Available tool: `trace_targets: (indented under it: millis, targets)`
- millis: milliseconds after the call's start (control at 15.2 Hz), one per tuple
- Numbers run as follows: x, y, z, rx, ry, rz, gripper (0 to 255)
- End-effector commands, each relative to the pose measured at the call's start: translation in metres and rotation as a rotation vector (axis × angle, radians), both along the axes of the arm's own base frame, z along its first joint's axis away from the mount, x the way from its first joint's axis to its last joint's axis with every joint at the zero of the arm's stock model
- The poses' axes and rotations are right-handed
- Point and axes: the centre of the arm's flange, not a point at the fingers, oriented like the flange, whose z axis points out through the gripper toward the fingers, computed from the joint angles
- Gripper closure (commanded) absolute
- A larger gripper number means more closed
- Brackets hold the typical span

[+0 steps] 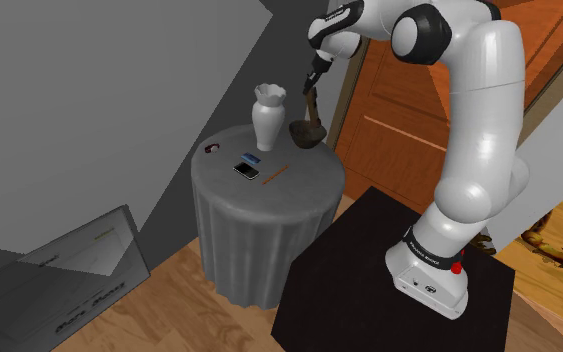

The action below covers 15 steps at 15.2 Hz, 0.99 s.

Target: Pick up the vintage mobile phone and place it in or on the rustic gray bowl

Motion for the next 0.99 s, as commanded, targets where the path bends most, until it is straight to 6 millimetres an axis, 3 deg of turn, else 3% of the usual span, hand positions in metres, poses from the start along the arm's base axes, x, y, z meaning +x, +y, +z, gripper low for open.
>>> trace_targets:
  millis: [0, 198, 726, 792, 924]
  targets:
    - [-0.001, 0.000, -0.011, 0.000, -0.001, 0.000, 255]
    - [-0.001, 0.000, -0.030, 0.000, -0.001, 0.000, 255]
    - [-0.001, 0.000, -0.030, 0.000, -0.001, 0.000, 255]
    - [-0.001, 0.000, -0.030, 0.000, -0.001, 0.000, 0]
    - [-0.001, 0.000, -0.030, 0.000, -0.001, 0.000, 0]
